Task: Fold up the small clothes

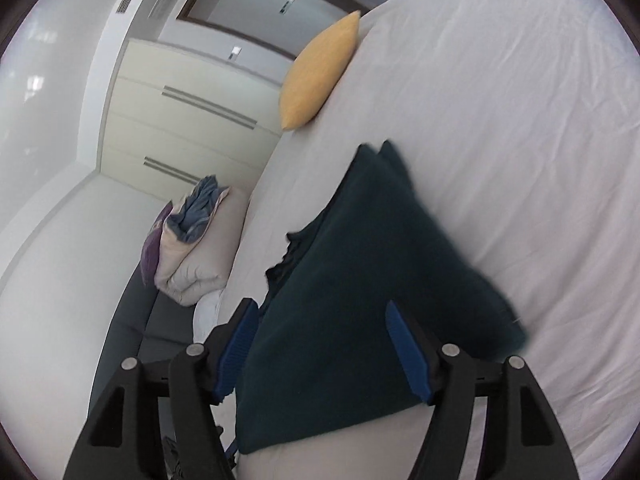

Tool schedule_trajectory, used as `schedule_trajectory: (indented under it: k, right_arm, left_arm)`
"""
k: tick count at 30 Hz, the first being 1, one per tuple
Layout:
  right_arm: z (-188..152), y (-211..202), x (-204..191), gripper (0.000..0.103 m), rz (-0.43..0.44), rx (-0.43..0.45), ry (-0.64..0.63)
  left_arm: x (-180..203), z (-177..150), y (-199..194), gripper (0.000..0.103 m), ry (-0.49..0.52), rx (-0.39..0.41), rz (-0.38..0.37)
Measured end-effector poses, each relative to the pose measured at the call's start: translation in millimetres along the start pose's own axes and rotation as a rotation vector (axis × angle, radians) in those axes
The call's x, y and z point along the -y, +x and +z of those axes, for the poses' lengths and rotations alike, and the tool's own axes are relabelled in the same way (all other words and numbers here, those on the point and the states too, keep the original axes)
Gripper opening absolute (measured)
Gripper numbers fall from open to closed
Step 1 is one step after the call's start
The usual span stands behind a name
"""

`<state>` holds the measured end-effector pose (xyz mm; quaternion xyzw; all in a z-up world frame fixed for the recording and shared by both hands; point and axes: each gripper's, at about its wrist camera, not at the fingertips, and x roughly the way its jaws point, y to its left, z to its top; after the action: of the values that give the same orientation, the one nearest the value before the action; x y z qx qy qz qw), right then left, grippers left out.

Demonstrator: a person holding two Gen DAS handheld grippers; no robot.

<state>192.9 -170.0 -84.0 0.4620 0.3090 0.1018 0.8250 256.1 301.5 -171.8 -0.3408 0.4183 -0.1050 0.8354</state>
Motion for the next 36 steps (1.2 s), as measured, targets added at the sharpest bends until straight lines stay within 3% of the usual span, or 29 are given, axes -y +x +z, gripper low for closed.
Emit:
schedule_trajectory:
  k: [2, 3, 10, 12, 13, 15, 17, 23, 30, 36]
  right_arm:
    - [-7, 16, -21, 0.07, 0.027, -0.057, -0.06]
    - [-12, 23, -30, 0.07, 0.045, -0.093, -0.082]
    - [-32, 69, -63, 0.07, 0.074, -0.264, -0.179]
    - [-35, 77, -63, 0.07, 0.074, -0.297, -0.188]
    - [-36, 82, -64, 0.07, 0.075, -0.314, -0.191]
    - [-38, 92, -64, 0.07, 0.074, -0.349, -0.199]
    - [-41, 102, -67, 0.07, 0.072, -0.383, -0.204]
    - [-48, 132, -79, 0.07, 0.054, -0.448, -0.25]
    - [-47, 152, -84, 0.07, 0.03, -0.484, -0.271]
    - [-29, 146, -69, 0.07, 0.055, -0.48, -0.217]
  left_arm:
    - [1, 3, 13, 0.078, -0.039, -0.098, -0.091]
    - [3, 5, 20, 0.078, -0.051, -0.128, -0.101]
    - [24, 20, 68, 0.077, -0.003, -0.312, -0.058]
    - [29, 25, 80, 0.077, 0.0, -0.333, -0.044]
    - [32, 27, 84, 0.075, 0.003, -0.34, -0.031]
    - [38, 29, 89, 0.062, 0.025, -0.342, 0.018]
    - [40, 28, 92, 0.033, 0.032, -0.342, 0.04]
    - [39, 26, 97, 0.015, 0.015, -0.34, 0.028]
    - [58, 24, 87, 0.011, 0.052, -0.291, 0.045]
    - [107, 24, 81, 0.01, 0.131, -0.258, 0.048]
